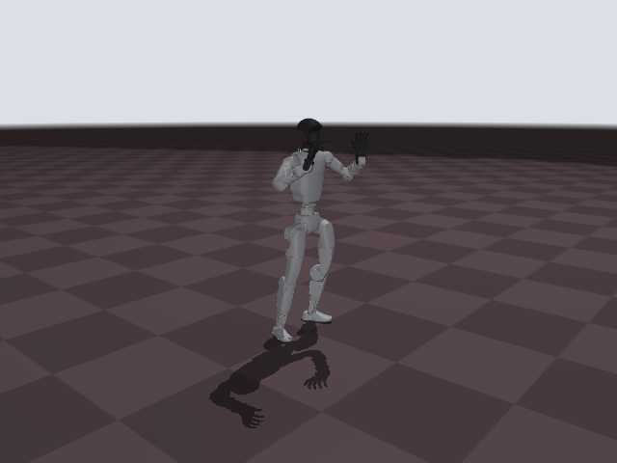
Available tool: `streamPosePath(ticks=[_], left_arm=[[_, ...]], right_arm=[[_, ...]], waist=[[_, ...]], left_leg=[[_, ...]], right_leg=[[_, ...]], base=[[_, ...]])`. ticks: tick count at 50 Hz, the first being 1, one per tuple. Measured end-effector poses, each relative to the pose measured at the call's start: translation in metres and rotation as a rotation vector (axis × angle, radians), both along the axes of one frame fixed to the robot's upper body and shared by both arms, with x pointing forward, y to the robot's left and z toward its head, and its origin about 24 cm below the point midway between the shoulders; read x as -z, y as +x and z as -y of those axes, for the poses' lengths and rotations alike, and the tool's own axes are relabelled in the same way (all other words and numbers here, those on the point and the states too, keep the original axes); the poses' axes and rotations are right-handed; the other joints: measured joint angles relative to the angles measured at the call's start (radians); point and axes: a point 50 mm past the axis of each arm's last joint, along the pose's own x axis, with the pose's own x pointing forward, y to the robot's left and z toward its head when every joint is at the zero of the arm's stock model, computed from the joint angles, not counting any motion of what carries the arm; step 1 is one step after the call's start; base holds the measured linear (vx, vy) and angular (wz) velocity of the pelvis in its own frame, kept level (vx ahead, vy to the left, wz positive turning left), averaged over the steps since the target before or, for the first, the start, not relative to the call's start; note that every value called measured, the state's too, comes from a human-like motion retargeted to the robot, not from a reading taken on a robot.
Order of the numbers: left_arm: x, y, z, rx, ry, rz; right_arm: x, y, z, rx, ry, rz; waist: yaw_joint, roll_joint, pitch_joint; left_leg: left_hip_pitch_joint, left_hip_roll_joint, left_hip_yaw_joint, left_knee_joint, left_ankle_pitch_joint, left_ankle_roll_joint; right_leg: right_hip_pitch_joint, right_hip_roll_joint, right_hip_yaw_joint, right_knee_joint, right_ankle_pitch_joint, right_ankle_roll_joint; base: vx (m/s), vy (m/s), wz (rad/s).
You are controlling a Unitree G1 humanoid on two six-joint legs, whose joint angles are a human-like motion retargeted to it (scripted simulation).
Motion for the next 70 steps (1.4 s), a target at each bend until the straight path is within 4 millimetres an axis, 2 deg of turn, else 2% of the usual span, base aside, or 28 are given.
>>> streamPosePath(ticks=[9, 20, 27, 31, 34, 36, 38, 41, 44, 46, 48, 50, 53, 56, 60, 64, 67, 70], left_arm=[[-0.003, 0.000, 0.003, 0.013, 0.012, 0.003], [-0.001, -0.002, 0.004, 0.033, -0.016, 0.001], [0.002, 0.000, 0.007, 0.055, -0.005, -0.021], [-0.002, 0.004, 0.012, 0.083, 0.014, -0.045], [-0.020, 0.012, 0.021, 0.124, 0.062, -0.051], [-0.046, 0.022, 0.033, 0.129, 0.124, -0.035], [-0.086, 0.041, 0.055, 0.061, 0.209, 0.004], [-0.148, 0.081, 0.092, -0.218, 0.317, 0.032], [-0.196, 0.104, 0.104, -0.520, 0.314, -0.083], [-0.217, 0.106, 0.103, -0.571, 0.227, -0.249], [-0.234, 0.097, 0.106, -0.485, 0.109, -0.371], [-0.250, 0.083, 0.114, -0.362, 0.036, -0.385], [-0.266, 0.062, 0.132, -0.319, 0.101, -0.274], [-0.269, 0.052, 0.144, -0.413, 0.239, -0.160], [-0.266, 0.049, 0.149, -0.504, 0.357, -0.084], [-0.261, 0.048, 0.150, -0.510, 0.429, -0.036], [-0.255, 0.043, 0.149, -0.431, 0.447, -0.003], [-0.244, 0.033, 0.143, -0.232, 0.418, 0.008]], right_arm=[[-0.006, -0.006, -0.001, -0.008, 0.007, 0.044], [0.001, -0.016, -0.006, -0.075, 0.076, 0.052], [0.002, -0.016, -0.015, -0.116, 0.065, 0.037], [-0.006, -0.015, -0.026, -0.156, 0.047, 0.065], [-0.024, -0.017, -0.036, -0.164, -0.006, 0.136], [-0.047, -0.013, -0.046, -0.148, -0.063, 0.181], [-0.085, 0.003, -0.059, -0.097, -0.112, 0.215], [-0.152, 0.046, -0.082, 0.065, -0.110, 0.233], [-0.209, 0.079, -0.097, 0.268, -0.048, 0.178], [-0.236, 0.084, -0.096, 0.359, 0.034, 0.087], [-0.256, 0.077, -0.091, 0.382, 0.131, 0.009], [-0.272, 0.064, -0.090, 0.366, 0.193, -0.009], [-0.287, 0.044, -0.100, 0.351, 0.152, 0.070], [-0.291, 0.033, -0.110, 0.353, 0.075, 0.158], [-0.286, 0.034, -0.113, 0.360, 0.038, 0.204], [-0.278, 0.043, -0.109, 0.358, 0.026, 0.191], [-0.270, 0.043, -0.103, 0.303, 0.011, 0.188], [-0.257, 0.034, -0.097, 0.186, -0.017, 0.214]], waist=[[0.001, 0.000, 0.008], [0.003, -0.010, 0.008], [0.008, -0.016, 0.004], [0.007, -0.017, -0.012], [0.011, -0.016, -0.036], [0.015, -0.014, -0.057], [0.021, -0.013, -0.072], [0.023, -0.017, -0.101], [0.025, -0.009, -0.111], [0.033, -0.004, -0.112], [0.043, -0.004, -0.109], [0.050, -0.007, -0.108], [0.053, -0.009, -0.106], [0.050, -0.009, -0.109], [0.050, 0.000, -0.113], [0.043, -0.003, -0.113], [0.036, -0.009, -0.107], [0.038, -0.012, -0.096]], left_leg=[[-0.006, -0.001, 0.001, 0.002, 0.002, -0.001], [-0.009, -0.002, -0.001, 0.004, 0.003, 0.003], [-0.005, -0.002, 0.005, 0.000, 0.003, 0.006], [-0.005, 0.000, 0.007, 0.003, 0.002, 0.005], [-0.006, 0.001, 0.004, 0.007, -0.002, 0.009], [-0.006, 0.002, -0.001, 0.010, -0.004, 0.011], [-0.006, 0.005, -0.008, 0.015, -0.005, 0.009], [-0.012, 0.009, -0.015, 0.019, -0.001, -0.001], [-0.021, 0.011, -0.014, 0.019, 0.008, -0.006], [-0.028, 0.011, -0.012, 0.018, 0.013, -0.007], [-0.036, 0.011, -0.010, 0.016, 0.017, -0.011], [-0.042, 0.010, -0.011, 0.014, 0.020, -0.016], [-0.047, 0.009, -0.016, 0.014, 0.019, -0.024], [-0.047, 0.010, -0.023, 0.014, 0.017, -0.027], [-0.039, 0.012, -0.028, 0.017, 0.012, -0.028], [-0.029, 0.015, -0.025, 0.018, 0.009, -0.025], [-0.022, 0.016, -0.020, 0.018, 0.007, -0.022], [-0.017, 0.016, -0.017, 0.016, 0.007, -0.018]], right_leg=[[-0.006, -0.002, 0.003, 0.000, 0.004, 0.001], [-0.009, -0.002, 0.003, 0.002, 0.003, -0.002], [-0.011, -0.002, 0.009, 0.002, 0.003, -0.005], [-0.011, -0.001, 0.012, 0.003, 0.001, -0.009], [-0.008, -0.001, 0.008, 0.003, -0.002, -0.011], [-0.003, -0.001, 0.001, 0.003, -0.004, -0.013], [0.004, 0.001, -0.007, 0.003, -0.004, -0.013], [0.008, 0.003, -0.019, 0.001, 0.000, -0.010], [0.003, 0.005, -0.027, -0.002, 0.010, -0.001], [-0.004, 0.005, -0.030, -0.003, 0.015, 0.006], [-0.012, 0.004, -0.032, -0.004, 0.019, 0.014], [-0.018, 0.003, -0.035, -0.007, 0.021, 0.019], [-0.017, 0.003, -0.041, -0.012, 0.020, 0.022], [-0.009, 0.004, -0.049, -0.017, 0.017, 0.023], [0.002, 0.005, -0.054, -0.014, 0.011, 0.020], [0.008, 0.007, -0.049, -0.010, 0.008, 0.016], [0.011, 0.009, -0.043, -0.008, 0.006, 0.010], [0.010, 0.010, -0.035, -0.006, 0.004, 0.003]], base=[[0.00, 0.00, 0.00], [0.00, 0.00, 0.00], [0.00, 0.00, 0.00], [0.00, 0.00, 0.00], [0.00, 0.00, 0.00], [0.00, 0.00, 0.00], [0.01, -0.01, 0.19], [0.01, 0.00, 0.13], [0.00, 0.00, 0.00], [0.00, 0.00, 0.00], [0.00, 0.00, 0.00], [0.00, 0.00, 0.00], [0.00, 0.00, 0.00], [0.00, 0.00, 0.00], [0.00, 0.00, 0.00], [0.00, 0.00, 0.00], [0.00, 0.00, 0.00], [0.00, 0.00, 0.00]])
